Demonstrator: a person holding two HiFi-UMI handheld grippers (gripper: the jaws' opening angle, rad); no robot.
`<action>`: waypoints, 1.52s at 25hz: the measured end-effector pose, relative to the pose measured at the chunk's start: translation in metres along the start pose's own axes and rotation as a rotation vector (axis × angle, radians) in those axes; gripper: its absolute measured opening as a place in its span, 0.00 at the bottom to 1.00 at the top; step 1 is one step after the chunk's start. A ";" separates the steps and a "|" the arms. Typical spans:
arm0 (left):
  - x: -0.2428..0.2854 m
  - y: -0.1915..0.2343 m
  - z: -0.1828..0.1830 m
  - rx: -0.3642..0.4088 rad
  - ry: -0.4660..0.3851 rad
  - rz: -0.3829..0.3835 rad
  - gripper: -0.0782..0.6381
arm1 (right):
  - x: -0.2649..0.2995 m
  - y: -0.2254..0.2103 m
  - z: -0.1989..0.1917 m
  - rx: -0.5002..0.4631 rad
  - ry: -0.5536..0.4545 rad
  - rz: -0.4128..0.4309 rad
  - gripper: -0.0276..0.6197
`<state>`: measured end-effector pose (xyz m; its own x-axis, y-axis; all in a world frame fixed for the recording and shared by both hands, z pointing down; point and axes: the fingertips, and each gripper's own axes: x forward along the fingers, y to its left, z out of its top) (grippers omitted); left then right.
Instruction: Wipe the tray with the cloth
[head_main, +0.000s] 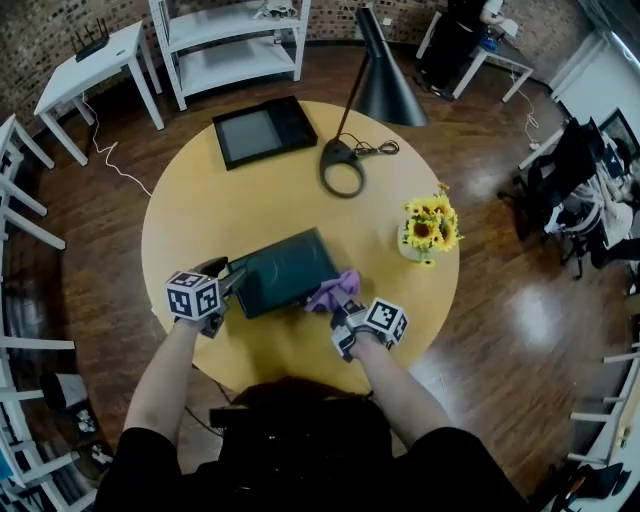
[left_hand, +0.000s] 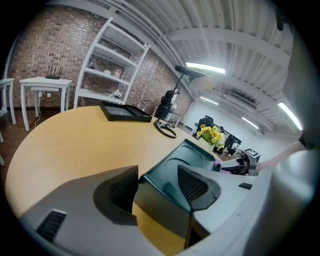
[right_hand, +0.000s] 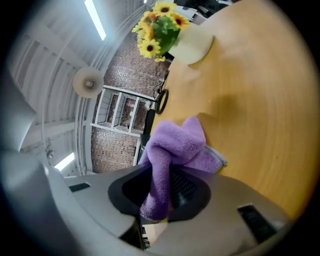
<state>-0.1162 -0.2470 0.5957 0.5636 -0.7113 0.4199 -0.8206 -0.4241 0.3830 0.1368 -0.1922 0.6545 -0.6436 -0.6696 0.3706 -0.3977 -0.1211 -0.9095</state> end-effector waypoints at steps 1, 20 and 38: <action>-0.005 -0.002 -0.003 -0.011 -0.007 0.001 0.44 | 0.005 0.002 0.006 -0.016 0.008 -0.007 0.18; -0.060 -0.120 -0.086 -0.230 0.000 -0.080 0.40 | 0.089 0.021 0.046 -0.235 0.280 -0.063 0.16; -0.055 -0.110 -0.088 -0.232 0.028 -0.063 0.40 | 0.025 -0.004 -0.013 -0.074 0.145 0.034 0.17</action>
<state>-0.0486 -0.1116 0.6030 0.6182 -0.6700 0.4109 -0.7419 -0.3249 0.5865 0.1139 -0.1991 0.6693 -0.7429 -0.5591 0.3681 -0.4181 -0.0419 -0.9074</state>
